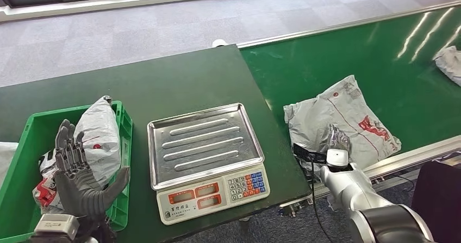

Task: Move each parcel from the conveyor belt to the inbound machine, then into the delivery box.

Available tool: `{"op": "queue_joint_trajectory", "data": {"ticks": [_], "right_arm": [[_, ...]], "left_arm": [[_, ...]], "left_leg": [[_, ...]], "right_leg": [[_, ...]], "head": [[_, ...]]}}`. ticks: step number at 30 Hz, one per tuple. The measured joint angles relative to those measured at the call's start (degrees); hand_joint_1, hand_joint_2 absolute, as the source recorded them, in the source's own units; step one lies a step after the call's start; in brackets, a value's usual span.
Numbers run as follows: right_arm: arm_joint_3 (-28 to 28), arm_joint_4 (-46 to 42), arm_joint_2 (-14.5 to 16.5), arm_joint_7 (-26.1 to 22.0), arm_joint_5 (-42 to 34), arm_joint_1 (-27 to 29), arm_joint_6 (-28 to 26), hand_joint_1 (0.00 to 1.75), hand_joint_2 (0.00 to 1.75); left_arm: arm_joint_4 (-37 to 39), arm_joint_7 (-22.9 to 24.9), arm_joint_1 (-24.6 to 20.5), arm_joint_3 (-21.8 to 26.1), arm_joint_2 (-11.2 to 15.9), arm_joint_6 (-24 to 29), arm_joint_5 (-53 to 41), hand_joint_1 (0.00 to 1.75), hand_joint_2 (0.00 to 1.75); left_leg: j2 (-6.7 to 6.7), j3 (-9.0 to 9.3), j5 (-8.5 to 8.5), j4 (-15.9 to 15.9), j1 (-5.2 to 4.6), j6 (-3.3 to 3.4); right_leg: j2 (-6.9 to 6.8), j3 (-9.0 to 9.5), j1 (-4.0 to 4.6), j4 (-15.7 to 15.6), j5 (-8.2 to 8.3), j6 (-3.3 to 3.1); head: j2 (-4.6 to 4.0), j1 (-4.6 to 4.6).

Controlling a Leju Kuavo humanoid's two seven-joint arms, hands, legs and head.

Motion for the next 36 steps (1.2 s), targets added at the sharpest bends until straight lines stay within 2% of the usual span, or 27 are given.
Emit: {"op": "queue_joint_trajectory", "data": {"ticks": [5,10,14,15,18,19,28,36], "right_arm": [[-0.17,-0.7,0.22,-0.27,1.19,-1.29,3.72,0.0,1.75],[-0.08,0.22,0.87,-2.11,1.32,-2.94,6.42,0.0,1.75],[0.03,0.85,1.21,-3.11,1.12,-3.68,7.28,0.0,1.75],[0.05,0.92,1.27,-3.16,1.11,-3.78,7.34,0.25,1.75],[0.09,1.15,1.39,-3.25,1.07,-4.0,7.46,1.56,1.75],[0.14,1.23,1.4,-3.34,1.08,-4.1,7.54,1.75,1.75],[1.43,2.32,1.69,-3.89,1.91,-6.16,9.04,1.75,1.75],[1.53,2.99,2.02,-3.51,1.39,-6.32,7.37,1.75,1.75]], "left_arm": [[0.04,-0.02,0.67,0.36,0.01,-2.04,-4.15,0.0,1.75],[-0.67,-0.02,1.39,3.73,-1.97,-7.31,-9.5,0.0,1.75],[-1.42,-0.02,1.9,5.95,-3.36,-8.46,-10.78,0.0,1.75],[-1.57,-0.02,2.01,6.3,-3.61,-8.49,-10.84,0.0,1.75],[-1.9,-0.02,2.19,7.04,-4.11,-8.58,-10.99,0.0,1.75],[-2.04,-0.02,2.29,7.25,-4.26,-8.68,-11.16,0.0,1.75],[-4.49,-0.02,4.0,9.97,-5.53,-9.56,-12.88,0.0,1.75],[-5.17,-0.02,5.19,10.89,-6.46,-9.79,-13.84,0.0,1.75]], "left_leg": [[0.12,0.16,-0.06,0.0,0.0,0.07],[0.11,0.15,-0.02,0.01,-0.02,0.11],[0.16,0.19,-0.02,0.01,-0.01,0.1],[0.16,0.2,-0.02,0.01,0.0,0.09],[0.17,0.19,-0.02,0.0,0.01,0.09],[0.17,0.18,-0.02,0.0,0.02,0.08],[0.25,0.15,-0.03,-0.01,0.03,0.03],[0.36,0.12,-0.05,-0.01,0.03,-0.04]], "right_leg": [[0.11,0.17,-0.01,-0.01,-0.02,0.0],[0.1,0.19,-0.02,-0.01,0.0,0.01],[0.12,0.2,-0.01,0.0,0.02,0.01],[0.12,0.2,0.0,0.0,0.02,0.0],[0.12,0.19,0.02,0.0,0.01,0.0],[0.12,0.19,0.02,0.0,0.01,-0.01],[0.23,0.11,0.06,0.01,0.01,-0.02],[0.36,0.03,0.15,0.03,0.01,-0.07]], "head": [[0.0,0.02],[0.01,0.02],[0.01,0.02],[0.01,0.02],[0.0,0.02],[0.0,0.02],[0.01,0.02],[0.01,0.02]]}}
